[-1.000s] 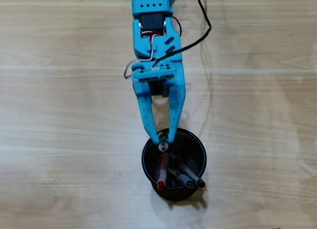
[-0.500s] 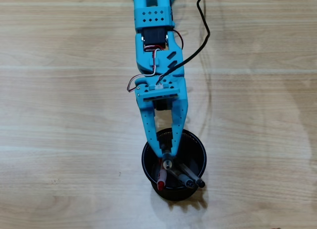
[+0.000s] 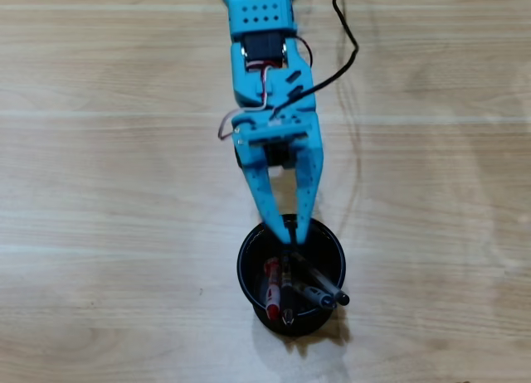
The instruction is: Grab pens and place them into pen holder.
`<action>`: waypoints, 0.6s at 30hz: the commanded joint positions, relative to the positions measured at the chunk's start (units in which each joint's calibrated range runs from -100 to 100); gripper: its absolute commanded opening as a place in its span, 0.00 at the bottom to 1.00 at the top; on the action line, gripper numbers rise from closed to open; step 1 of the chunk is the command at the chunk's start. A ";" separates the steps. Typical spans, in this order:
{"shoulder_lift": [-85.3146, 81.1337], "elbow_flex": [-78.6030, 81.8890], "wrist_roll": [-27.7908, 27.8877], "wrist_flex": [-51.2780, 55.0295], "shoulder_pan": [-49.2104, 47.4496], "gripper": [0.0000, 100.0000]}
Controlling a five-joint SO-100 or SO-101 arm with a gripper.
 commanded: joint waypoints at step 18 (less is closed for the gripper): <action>-77.51 72.07 25.67 -1.01 2.39 0.02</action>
